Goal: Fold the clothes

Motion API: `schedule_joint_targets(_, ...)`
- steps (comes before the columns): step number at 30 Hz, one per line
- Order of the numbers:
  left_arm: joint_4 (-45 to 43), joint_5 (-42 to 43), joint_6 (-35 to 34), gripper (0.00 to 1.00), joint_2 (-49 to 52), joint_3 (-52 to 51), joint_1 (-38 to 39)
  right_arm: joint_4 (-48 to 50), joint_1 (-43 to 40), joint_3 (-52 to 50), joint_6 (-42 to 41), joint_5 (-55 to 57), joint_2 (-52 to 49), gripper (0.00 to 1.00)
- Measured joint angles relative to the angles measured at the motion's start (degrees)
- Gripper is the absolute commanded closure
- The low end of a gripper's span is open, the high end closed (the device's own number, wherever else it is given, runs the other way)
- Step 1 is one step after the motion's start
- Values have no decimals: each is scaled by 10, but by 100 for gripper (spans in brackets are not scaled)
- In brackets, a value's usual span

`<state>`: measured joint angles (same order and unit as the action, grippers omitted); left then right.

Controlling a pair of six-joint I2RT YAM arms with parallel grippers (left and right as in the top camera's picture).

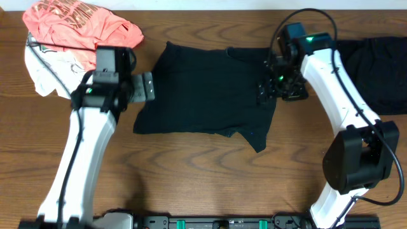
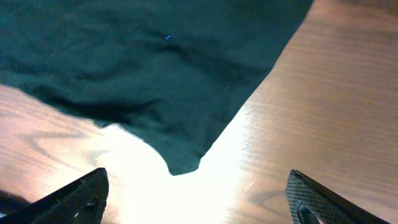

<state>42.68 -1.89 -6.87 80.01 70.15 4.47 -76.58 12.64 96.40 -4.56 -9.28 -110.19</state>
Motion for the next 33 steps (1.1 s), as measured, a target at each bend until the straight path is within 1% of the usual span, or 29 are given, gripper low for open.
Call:
schedule_joint_targets(3, 62, 0, -9, 2, -47, 0, -1, -10, 20, 0, -16, 5, 29, 9)
schedule_joint_targets(5, 93, 0, -18, 2, -77, 0, -2, -19, 29, -1, -27, 9, 69, 8)
schedule_joint_targets(8, 164, 0, -35, 2, -117, 0, -2, -27, 41, -3, -46, 15, 153, 5)
schedule_joint_targets(10, 194, 0, -41, 2, -140, 1, -2, -21, 49, -15, -58, 16, 219, 2)
schedule_joint_targets(13, 231, 5, -49, 2, -165, 1, -2, 7, 54, -65, -73, 16, 315, 1)
schedule_joint_targets(14, 238, 8, -50, 2, -171, 1, -3, 23, 54, -104, -80, 18, 352, 1)
schedule_joint_targets(15, 242, 14, -51, 2, -173, 1, -2, 25, 54, -113, -81, 18, 359, 1)
schedule_joint_targets(18, 242, 22, -52, 2, -172, -1, -2, 100, 54, -219, -105, 15, 404, 2)
schedule_joint_targets(23, 226, 30, -53, 2, -151, -23, -2, 224, 54, -372, -132, -9, 399, 5)
schedule_joint_targets(26, 205, 31, -54, 2, -121, -51, -3, 282, 54, -421, -139, -17, 389, 6)
schedule_joint_targets(29, 177, 32, -54, 2, -93, -82, -4, 321, 54, -446, -141, -20, 383, 7)
schedule_joint_targets(33, 104, 37, -51, 2, -59, -129, -11, 345, 54, -460, -141, -24, 370, 7)
